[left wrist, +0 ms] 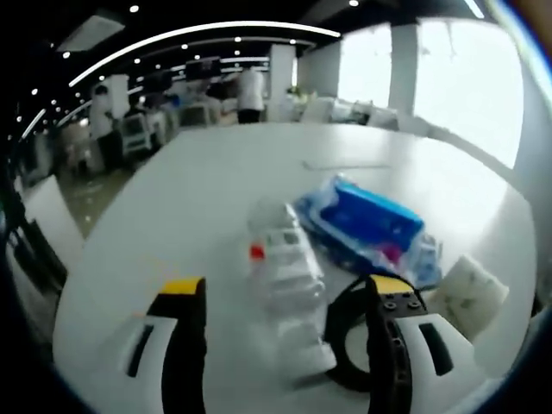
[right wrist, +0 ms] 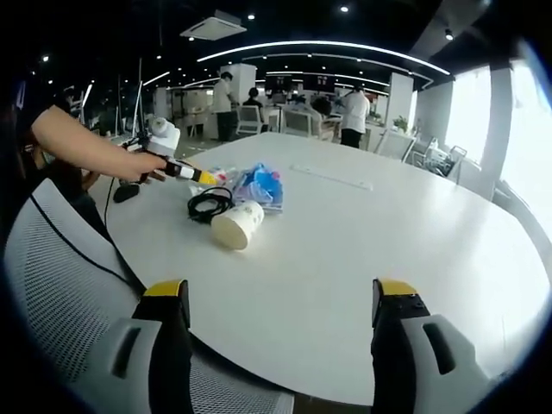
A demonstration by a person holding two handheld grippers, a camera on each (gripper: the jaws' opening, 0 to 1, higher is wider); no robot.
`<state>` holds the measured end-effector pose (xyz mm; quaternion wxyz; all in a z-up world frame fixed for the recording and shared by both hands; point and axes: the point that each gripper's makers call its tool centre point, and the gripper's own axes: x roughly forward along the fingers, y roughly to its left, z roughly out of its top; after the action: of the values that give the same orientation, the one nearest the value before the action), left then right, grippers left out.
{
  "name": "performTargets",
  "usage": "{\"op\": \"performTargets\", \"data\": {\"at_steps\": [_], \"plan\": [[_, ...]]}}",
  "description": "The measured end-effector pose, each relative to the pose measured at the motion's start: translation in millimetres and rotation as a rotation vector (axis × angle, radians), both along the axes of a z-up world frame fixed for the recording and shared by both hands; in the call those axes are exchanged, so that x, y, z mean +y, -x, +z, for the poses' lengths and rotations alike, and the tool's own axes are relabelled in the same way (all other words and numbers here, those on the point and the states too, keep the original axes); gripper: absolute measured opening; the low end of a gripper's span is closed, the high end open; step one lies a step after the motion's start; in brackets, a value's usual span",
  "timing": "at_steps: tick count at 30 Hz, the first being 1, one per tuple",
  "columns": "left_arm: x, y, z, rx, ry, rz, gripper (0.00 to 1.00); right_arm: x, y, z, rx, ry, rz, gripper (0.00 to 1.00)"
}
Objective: Arrange the tabletop items into an orderly group along one side of the table until the central work area is clear of visible clutter.
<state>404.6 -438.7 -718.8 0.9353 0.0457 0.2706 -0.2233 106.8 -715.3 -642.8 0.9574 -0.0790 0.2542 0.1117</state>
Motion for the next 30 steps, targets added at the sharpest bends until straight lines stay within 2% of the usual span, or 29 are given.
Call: {"op": "performTargets", "data": {"at_steps": [8,13,20,23,30], "plan": [[0.5,-5.4,-9.0,0.026,-0.013,-0.008,0.68,2.6,0.9,-4.0,0.019,-0.008,-0.005,0.92],[-0.9,-9.1,-11.3,0.038,0.005,0.008,0.67,1.9,-0.9,-2.3,0.005,-0.025,-0.019,1.00],[-4.9,-11.9,-17.2,0.059,-0.006,0.008,0.63,2.4,-0.2,-5.9,0.026,-0.016,-0.012,1.00],[-3.7,-11.6,-19.2,0.075,-0.002,0.017,0.60,3.1,0.5,-6.9,0.034,-0.011,-0.005,0.96],[-5.0,-15.8,-23.4,0.088,-0.009,0.020,0.58,1.4,0.9,-7.5,0.038,-0.001,-0.009,0.95]]}}
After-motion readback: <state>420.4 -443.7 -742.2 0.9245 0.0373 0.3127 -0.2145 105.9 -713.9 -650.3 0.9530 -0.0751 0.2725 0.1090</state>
